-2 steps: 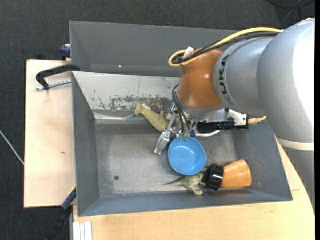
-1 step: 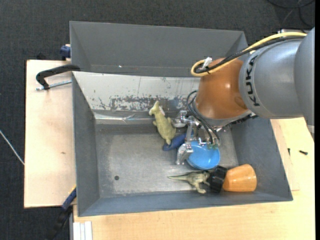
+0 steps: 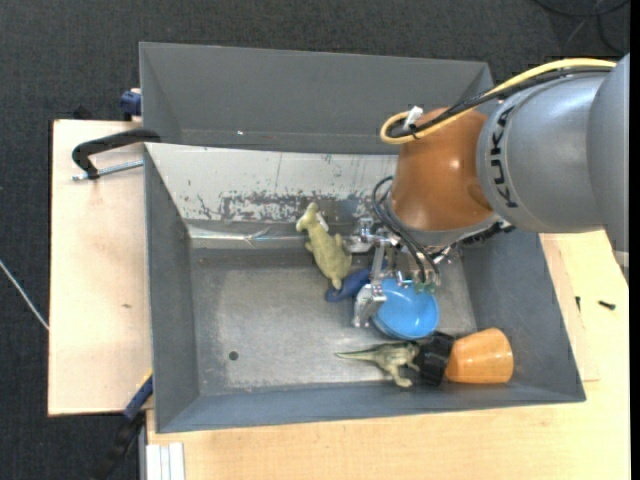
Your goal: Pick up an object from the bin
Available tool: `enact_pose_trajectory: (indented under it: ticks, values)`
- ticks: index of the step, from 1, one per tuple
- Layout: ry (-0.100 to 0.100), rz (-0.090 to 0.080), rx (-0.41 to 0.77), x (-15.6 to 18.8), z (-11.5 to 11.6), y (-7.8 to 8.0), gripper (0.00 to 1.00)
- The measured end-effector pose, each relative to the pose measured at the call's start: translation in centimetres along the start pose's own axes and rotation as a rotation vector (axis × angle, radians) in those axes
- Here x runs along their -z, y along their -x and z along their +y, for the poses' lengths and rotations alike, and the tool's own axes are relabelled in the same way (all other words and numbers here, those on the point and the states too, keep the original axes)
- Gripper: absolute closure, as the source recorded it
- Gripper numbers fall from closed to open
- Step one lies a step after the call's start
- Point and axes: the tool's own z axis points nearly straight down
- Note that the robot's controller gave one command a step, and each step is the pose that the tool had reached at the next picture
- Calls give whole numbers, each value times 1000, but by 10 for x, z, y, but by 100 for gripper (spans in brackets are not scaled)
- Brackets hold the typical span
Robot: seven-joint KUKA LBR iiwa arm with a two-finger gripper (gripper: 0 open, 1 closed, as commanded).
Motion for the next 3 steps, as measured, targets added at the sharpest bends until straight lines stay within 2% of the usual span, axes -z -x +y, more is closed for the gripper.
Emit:
enact_pose_trajectory:
  ticks: [1, 2, 3]
  values:
    - [-5, -12, 387, -6, 13, 8, 0]
    - [2, -4, 779, -8, 95, 14, 0]
    - [6, -15, 778, -5, 98, 17, 100]
